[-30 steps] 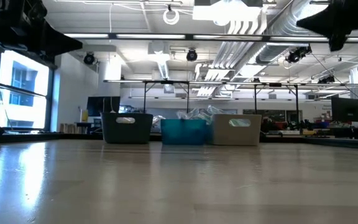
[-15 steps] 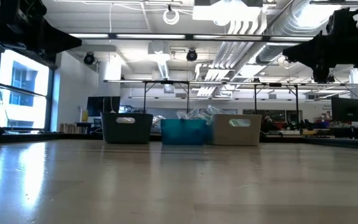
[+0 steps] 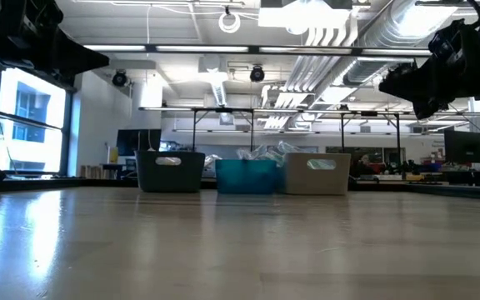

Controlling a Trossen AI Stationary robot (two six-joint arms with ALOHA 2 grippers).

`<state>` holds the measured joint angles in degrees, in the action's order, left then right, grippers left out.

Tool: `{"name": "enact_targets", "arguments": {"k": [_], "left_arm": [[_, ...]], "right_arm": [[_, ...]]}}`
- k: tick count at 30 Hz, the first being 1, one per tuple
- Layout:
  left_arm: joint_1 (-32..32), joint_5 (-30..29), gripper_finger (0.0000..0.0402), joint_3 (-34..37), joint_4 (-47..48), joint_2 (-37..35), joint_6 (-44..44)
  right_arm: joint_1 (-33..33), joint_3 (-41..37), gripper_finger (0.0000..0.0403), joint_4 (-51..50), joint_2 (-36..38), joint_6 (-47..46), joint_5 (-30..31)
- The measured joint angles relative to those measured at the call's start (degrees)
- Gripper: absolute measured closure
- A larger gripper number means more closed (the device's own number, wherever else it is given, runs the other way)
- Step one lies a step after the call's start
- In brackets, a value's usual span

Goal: Pick & Place Toothbrushes
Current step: Return to Home Position

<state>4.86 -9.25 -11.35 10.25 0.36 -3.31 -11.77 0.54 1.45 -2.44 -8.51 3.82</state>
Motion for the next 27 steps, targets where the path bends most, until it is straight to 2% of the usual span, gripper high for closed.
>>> {"name": "enact_targets", "arguments": {"k": [10, 18, 27], "left_arm": [[0.0, 0.1, 0.0402, 0.0, -0.8, 0.0, 2.9], [0.0, 6.2, 0.0402, 0.0, -1.3, 0.0, 6.4], [0.0, 6.2, 0.0402, 6.2, -6.2, 0.0, 6.3]], "right_arm": [[0.0, 0.0, 0.0398, -0.1, -1.2, 1.2, 0.2], [0.0, 0.0, 0.0398, -0.1, -1.2, 1.0, 0.2], [0.0, -0.1, 0.0398, 0.6, -1.2, 0.9, 0.3]]}}
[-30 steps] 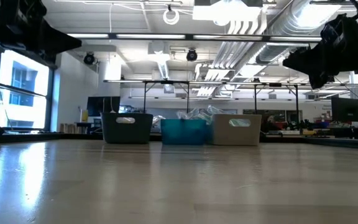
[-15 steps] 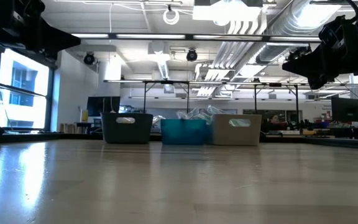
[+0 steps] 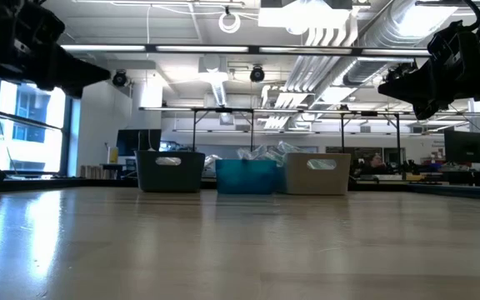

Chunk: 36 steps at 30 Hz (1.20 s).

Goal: Pick & Place Toothbrushes
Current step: Return to Home Position

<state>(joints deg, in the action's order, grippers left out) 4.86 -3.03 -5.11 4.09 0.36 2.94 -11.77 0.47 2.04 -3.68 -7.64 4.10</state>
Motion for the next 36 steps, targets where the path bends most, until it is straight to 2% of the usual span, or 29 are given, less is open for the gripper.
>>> {"name": "enact_targets", "arguments": {"k": [6, 12, 36], "left_arm": [[0.0, 0.4, 0.0402, 2.5, -1.9, 0.0, 0.1], [0.0, -0.2, 0.0402, 2.6, -1.6, 0.2, 6.2], [0.0, -0.5, 0.0402, 2.7, -1.4, 0.2, 5.8]], "right_arm": [[0.0, 0.0, 0.0398, 0.1, 0.0, 0.0, 0.0], [0.0, 0.0, 0.0398, 0.2, 0.0, 0.0, 0.0], [0.0, 0.0, 0.0398, 0.3, 0.0, 0.0, 0.0]]}}
